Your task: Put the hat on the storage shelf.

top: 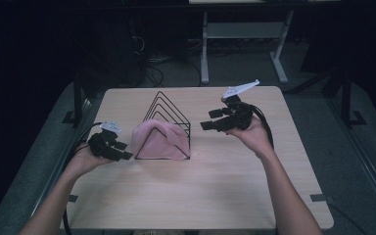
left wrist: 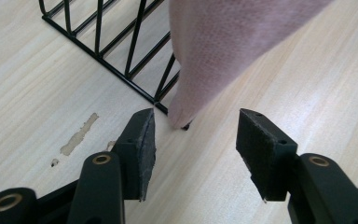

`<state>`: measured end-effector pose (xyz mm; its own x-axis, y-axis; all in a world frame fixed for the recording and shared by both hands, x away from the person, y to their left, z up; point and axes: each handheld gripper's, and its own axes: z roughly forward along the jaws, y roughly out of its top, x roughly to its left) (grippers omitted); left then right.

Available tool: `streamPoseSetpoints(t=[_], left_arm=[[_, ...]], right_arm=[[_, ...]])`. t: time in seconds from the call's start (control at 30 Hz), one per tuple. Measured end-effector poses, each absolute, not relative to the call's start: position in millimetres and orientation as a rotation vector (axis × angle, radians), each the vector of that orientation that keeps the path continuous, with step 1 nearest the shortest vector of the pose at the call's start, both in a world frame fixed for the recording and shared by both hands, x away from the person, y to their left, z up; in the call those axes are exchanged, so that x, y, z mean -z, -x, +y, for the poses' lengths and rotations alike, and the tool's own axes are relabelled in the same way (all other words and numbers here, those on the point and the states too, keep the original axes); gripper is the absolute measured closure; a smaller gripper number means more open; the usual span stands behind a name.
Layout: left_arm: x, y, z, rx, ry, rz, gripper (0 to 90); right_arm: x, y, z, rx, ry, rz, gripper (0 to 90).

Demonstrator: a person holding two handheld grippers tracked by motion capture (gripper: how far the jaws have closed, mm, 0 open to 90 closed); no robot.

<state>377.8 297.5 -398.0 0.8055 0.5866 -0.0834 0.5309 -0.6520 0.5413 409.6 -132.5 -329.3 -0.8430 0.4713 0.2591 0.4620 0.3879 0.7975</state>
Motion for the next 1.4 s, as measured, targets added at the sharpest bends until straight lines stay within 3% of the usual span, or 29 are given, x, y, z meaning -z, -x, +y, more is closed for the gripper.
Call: streamPoseSetpoints(t=[0.8, 1.4], left_arm=[[404.4, -358.9, 317.2, -0.143, -2.346, 0.907, 27.8], [412.6, -347.5, 315.3, -0.148, -2.337, 0.895, 27.8]], right_arm=[[358.8, -375.3, -218.4, -1.437, -1.069, 2.499, 28.4], [393.5, -346.8, -257.4, -1.404, -1.184, 2.467, 26.9]])
